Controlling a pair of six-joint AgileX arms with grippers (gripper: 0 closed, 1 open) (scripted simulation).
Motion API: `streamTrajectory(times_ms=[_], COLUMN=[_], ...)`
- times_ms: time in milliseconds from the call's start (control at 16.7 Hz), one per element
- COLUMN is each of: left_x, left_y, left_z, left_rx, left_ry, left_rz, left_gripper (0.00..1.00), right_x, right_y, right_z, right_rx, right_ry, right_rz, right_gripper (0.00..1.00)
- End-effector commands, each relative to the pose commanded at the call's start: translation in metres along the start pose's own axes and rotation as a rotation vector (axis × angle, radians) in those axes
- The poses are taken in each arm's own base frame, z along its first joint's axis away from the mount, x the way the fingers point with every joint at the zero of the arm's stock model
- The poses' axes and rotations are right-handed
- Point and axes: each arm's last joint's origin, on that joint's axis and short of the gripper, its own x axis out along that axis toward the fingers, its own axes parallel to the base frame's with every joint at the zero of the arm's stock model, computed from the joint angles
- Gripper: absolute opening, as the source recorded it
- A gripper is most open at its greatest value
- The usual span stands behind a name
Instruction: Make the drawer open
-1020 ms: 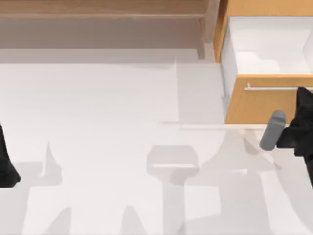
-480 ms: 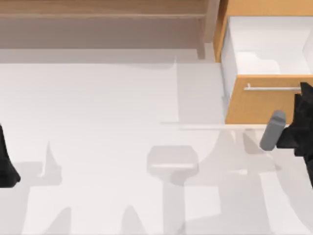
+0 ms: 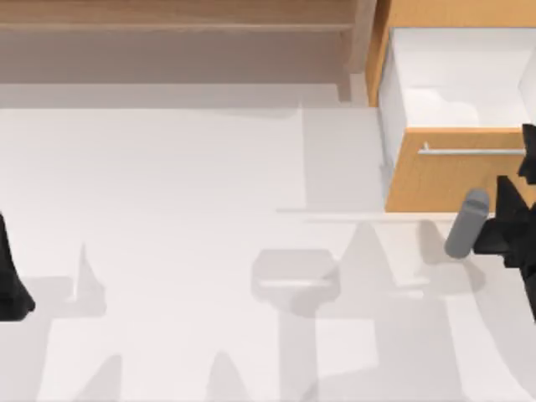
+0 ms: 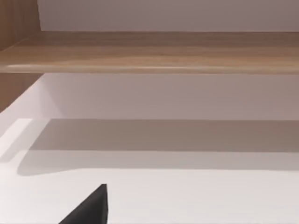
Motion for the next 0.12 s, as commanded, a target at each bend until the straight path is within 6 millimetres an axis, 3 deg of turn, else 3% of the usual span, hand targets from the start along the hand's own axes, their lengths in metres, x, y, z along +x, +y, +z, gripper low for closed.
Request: streamTrajectory(times_ms=[120], left_x=[0.0], left_y=[0.0], left_z=[0.0], left_rx=[0.0], left_ry=[0.0], left_rz=[0.0], left_gripper=[1.0], right_x=[0.0], right_y=[0.0], right_z=[0.0], right_rx=[0.0], right_ry=[0.0], right_rz=[0.0], right_gripper=[1.0])
